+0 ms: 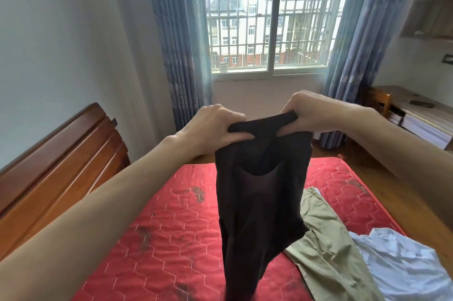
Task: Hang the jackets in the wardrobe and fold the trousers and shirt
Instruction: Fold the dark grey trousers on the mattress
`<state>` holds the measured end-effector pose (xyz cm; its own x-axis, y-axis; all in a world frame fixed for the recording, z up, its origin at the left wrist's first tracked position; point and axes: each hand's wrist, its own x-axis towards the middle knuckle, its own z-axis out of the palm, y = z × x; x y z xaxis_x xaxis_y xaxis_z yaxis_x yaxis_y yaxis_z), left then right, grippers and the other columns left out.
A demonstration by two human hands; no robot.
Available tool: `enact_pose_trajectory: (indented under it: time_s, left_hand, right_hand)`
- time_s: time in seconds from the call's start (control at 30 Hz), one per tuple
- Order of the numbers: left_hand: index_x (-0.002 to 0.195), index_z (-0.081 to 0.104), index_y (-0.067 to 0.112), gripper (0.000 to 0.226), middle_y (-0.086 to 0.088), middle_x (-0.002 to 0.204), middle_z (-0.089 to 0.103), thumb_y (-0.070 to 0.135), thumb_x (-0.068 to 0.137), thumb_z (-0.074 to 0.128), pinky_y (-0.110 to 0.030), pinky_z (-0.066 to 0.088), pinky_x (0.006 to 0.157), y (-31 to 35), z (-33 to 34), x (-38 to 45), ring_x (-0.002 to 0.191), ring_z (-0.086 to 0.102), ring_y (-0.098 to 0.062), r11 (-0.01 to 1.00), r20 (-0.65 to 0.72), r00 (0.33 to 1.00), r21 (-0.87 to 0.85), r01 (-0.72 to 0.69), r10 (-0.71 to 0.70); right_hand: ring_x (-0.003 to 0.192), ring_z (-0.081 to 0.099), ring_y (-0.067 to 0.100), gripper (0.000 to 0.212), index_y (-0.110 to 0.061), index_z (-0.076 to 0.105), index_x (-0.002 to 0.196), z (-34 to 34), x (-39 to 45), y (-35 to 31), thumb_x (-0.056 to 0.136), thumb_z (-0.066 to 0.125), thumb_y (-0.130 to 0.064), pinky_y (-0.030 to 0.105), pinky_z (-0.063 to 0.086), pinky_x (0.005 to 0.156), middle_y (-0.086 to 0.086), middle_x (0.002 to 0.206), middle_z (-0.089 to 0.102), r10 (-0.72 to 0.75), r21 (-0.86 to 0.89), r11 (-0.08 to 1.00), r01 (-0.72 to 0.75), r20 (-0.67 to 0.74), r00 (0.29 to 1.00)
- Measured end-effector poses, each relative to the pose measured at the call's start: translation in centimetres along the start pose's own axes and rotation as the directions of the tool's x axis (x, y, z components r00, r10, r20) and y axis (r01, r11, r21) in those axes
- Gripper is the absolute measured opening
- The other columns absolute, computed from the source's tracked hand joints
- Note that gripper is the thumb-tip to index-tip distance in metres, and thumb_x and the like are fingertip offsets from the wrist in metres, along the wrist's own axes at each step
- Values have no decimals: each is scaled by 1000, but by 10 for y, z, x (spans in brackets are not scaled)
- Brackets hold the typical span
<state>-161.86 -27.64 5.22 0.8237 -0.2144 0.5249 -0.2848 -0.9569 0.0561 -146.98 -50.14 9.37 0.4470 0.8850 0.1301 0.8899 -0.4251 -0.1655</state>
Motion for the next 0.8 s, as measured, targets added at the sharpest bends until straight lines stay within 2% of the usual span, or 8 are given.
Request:
enact_pose_trajectory:
  time_s: [0.13,0.27,0.4,0.5,0.6,0.67,0.73,0.8]
  left_hand:
    - [87,82,23,43,13,67,70,65,85,73,-37,56,72,-2,-35,25,65,64,-4,989,-23,995,-116,94,-97]
    - [59,76,26,40,5,56,68,61,78,82,-30,49,55,-12,-53,37,52,62,-16,928,-64,973,-319,191,-222]
    - [72,82,12,58,-14,72,75,70,73,80,-38,55,58,-17,-46,29,68,71,-34,863,84,963,-428,268,-258]
    - [75,83,20,39,-1,78,79,58,76,86,-22,55,60,-23,-40,25,72,76,-17,748,199,946,-579,324,-256]
    - [67,67,17,50,-3,83,67,62,73,88,-23,50,68,-35,-36,30,73,65,-13,684,297,916,-610,400,-271]
    - [91,72,21,50,-4,108,71,64,72,86,-30,56,86,-44,-35,35,95,69,-16,623,376,886,-633,460,-272]
    - [126,66,13,77,-5,134,65,64,71,86,-44,49,111,-56,-36,43,125,62,-25,600,438,852,-611,516,-286]
    - [143,57,13,95,-5,148,57,60,67,89,-51,40,119,-72,-35,54,139,53,-27,591,506,815,-578,563,-282]
  right_hand:
    - [61,70,16,24,-18,80,76,-45,4,-11,81,86,-40,40,57,63,0,63,73,14,-8,1000,-15,-41,999]
    - [61,72,17,27,-12,78,77,-70,4,-18,82,86,-37,42,59,61,1,67,75,9,111,994,-3,-58,998]
    - [75,78,17,32,-14,82,90,-60,3,-17,75,91,-41,36,63,72,-1,82,81,35,291,954,-78,150,988]
    - [90,80,25,49,-9,80,101,-46,6,-7,67,94,-41,33,65,77,7,97,82,50,446,869,-216,354,934]
    - [107,76,32,49,0,76,113,-37,18,6,76,91,-29,35,63,89,16,114,78,-7,571,750,-334,511,860]
    - [109,75,33,42,-1,78,111,-32,31,15,79,90,-25,33,63,86,18,117,77,-37,628,694,-353,520,853]
    - [106,76,31,40,-4,80,106,-30,48,22,77,92,-29,31,63,84,17,113,78,-10,626,704,-334,479,878]
    - [99,78,27,42,-8,82,102,-27,69,30,72,93,-35,32,64,83,12,106,80,48,579,760,-295,403,914]
